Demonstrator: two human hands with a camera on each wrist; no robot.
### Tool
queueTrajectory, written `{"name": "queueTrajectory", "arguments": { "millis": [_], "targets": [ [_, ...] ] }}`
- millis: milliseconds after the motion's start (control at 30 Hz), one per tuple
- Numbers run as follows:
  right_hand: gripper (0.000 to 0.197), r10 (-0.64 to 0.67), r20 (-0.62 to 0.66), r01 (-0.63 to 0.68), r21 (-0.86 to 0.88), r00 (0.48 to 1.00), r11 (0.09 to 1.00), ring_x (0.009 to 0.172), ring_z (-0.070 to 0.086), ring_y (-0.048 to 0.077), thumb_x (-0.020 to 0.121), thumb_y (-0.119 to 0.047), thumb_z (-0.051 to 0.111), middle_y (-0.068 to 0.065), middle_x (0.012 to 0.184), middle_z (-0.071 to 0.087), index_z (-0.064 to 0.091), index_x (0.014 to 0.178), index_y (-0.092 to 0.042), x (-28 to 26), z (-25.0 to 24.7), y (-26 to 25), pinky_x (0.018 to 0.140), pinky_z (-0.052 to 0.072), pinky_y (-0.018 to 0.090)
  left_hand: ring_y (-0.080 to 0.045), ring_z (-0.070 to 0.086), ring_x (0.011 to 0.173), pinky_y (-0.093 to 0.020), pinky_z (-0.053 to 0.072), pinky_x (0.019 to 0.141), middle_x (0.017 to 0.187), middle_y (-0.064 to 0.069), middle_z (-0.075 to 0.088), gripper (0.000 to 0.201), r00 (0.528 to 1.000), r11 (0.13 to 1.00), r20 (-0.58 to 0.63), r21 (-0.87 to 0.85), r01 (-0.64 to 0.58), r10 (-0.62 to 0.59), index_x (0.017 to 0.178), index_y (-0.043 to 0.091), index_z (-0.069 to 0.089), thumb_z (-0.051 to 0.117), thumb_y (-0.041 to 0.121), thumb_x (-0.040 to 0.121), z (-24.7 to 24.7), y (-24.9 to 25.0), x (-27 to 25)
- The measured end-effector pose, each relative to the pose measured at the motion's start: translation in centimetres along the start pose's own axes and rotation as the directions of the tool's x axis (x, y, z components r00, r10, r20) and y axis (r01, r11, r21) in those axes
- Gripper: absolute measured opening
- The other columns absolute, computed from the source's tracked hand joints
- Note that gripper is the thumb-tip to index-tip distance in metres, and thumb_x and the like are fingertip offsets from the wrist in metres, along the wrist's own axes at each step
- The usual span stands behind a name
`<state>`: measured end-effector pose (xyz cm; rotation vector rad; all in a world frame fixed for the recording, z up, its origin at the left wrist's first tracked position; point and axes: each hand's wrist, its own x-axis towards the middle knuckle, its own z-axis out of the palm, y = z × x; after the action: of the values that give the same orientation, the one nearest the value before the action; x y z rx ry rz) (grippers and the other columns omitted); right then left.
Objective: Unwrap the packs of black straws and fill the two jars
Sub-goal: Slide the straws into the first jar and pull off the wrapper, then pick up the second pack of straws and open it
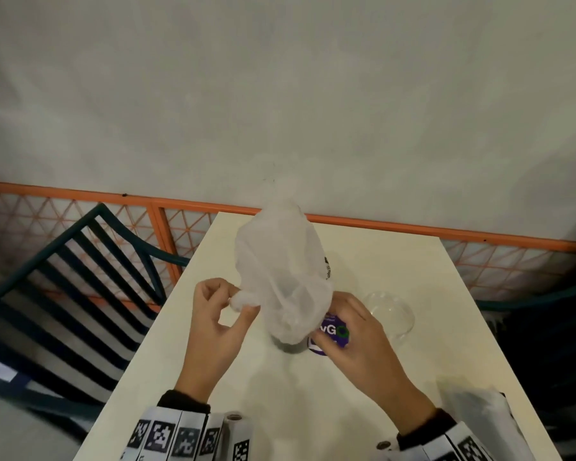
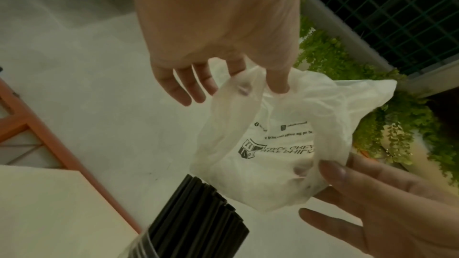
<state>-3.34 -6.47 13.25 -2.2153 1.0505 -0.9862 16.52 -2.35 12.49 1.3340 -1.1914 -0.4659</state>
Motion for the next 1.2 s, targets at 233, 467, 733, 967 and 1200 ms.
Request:
{"name": "queueTrajectory", "arguments": {
  "millis": [233, 467, 733, 967, 1200],
  "targets": [
    [0.023, 0.102, -0.269, -0.029, 0.265, 0.958, 0.964, 0.079, 0.062, 0.006, 0.08, -0.017, 0.063, -0.016, 0.085, 0.061, 0.049, 0.072, -0.034, -2.4, -1.3, -2.0, 0.052, 0.044, 0.007, -0.01, 0.049, 0.114, -0.02, 0.039, 0.093, 0.112, 0.013, 0.053, 0.027, 0.942, 0.968, 0.317, 0.181, -0.173, 0.109, 0.088, 0.032, 0.068, 0.06, 0.053, 0.074, -3.5, 4.3, -4.1],
    [0.037, 0.252, -0.278, -0.207, 0.18, 0.927, 0.962, 0.048, 0.034, 0.014, 0.079, -0.003, 0.058, -0.003, 0.052, 0.033, 0.031, 0.062, -0.022, -5.0, -1.0, -0.9, 0.046, 0.03, 0.016, 0.003, 0.042, 0.07, -0.005, 0.035, 0.063, 0.07, 0.01, 0.035, 0.025, 0.962, 0.844, -0.047, 0.493, -0.211, 0.268, 0.092, 0.023, 0.068, 0.057, 0.008, 0.075, -3.9, 4.4, -7.6],
    [0.049, -0.059, 0.248, 0.135, -0.302, 0.967, 0.944, 0.093, 0.045, 0.014, 0.078, -0.02, 0.063, -0.002, 0.105, 0.047, 0.044, 0.122, -0.031, -7.9, 0.7, 1.4, 0.079, 0.042, 0.021, 0.0, 0.057, 0.074, -0.004, 0.04, 0.062, 0.09, 0.017, 0.061, 0.037, 0.993, 0.923, -0.119, 0.383, 0.036, 0.01, 0.076, 0.031, 0.055, 0.066, -0.004, 0.072, -0.8, 2.9, -12.2],
    [0.007, 0.022, 0.415, -0.048, 0.053, 0.91, 0.997, 0.08, 0.054, 0.009, 0.083, -0.024, 0.056, -0.013, 0.085, 0.052, 0.051, 0.082, -0.029, -9.9, 1.2, 3.0, 0.073, 0.051, 0.03, -0.005, 0.062, 0.074, -0.01, 0.043, 0.059, 0.08, 0.016, 0.068, 0.026, 0.981, 0.945, 0.044, 0.281, 0.168, -0.187, 0.075, 0.026, 0.065, 0.05, 0.046, 0.067, -1.0, 3.2, -15.2],
    [0.021, 0.034, 0.459, -0.073, 0.068, 0.888, 0.995, 0.074, 0.047, 0.004, 0.085, -0.039, 0.059, -0.016, 0.082, 0.049, 0.054, 0.1, -0.026, -11.2, 2.7, 3.2, 0.067, 0.04, 0.014, -0.004, 0.063, 0.091, -0.013, 0.048, 0.073, 0.098, 0.012, 0.07, 0.022, 0.899, 0.948, 0.302, 0.111, 0.297, -0.317, 0.097, 0.033, 0.068, 0.064, 0.045, 0.079, -1.4, 2.6, -16.6]
  ]
}}
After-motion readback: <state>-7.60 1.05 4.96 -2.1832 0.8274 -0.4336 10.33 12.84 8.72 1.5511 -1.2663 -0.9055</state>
